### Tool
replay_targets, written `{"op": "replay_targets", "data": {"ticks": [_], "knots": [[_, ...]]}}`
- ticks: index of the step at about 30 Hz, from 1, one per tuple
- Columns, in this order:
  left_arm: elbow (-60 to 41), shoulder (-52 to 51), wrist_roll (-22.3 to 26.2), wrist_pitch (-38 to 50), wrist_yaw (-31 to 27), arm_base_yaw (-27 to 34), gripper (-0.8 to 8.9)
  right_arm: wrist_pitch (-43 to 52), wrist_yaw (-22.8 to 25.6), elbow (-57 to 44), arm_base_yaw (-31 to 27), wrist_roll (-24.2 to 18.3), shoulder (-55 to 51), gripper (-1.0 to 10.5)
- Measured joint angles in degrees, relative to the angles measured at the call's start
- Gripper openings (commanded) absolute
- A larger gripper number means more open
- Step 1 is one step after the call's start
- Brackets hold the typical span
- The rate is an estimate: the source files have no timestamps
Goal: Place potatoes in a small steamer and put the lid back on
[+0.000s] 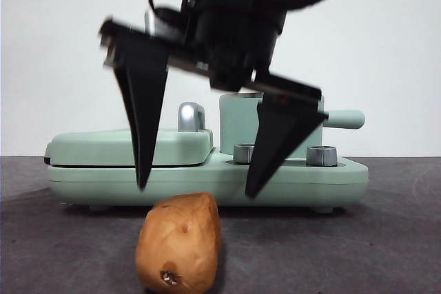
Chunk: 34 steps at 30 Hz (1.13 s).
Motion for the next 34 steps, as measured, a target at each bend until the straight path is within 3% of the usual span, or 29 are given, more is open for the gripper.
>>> {"op": "replay_targets", "data": {"ticks": [8,17,24,34], "knots": [[-5.2,-4.8,-0.1,-0.2,0.0,0.0,0.08,3.0,-0.3,0.0,0.2,1.1,4.3,4.6],[-10.0,-4.6,-0.2,-0.2,0.0,0.0,0.09,3.0,-2.8,0.5,0.2,1.2,7.0,0.4],[-14.2,-5.3,-0.5,0.2,0.0,0.0,0.09,-1.8,-3.0,4.4,-1.4,0.3,6.8,0.4],[-27.6,-15.6,-0.6,0.7,0.0,-0.6,0.08,-15.5,-3.0,26.9,-14.9,-10.5,5.9,0.4]]}}
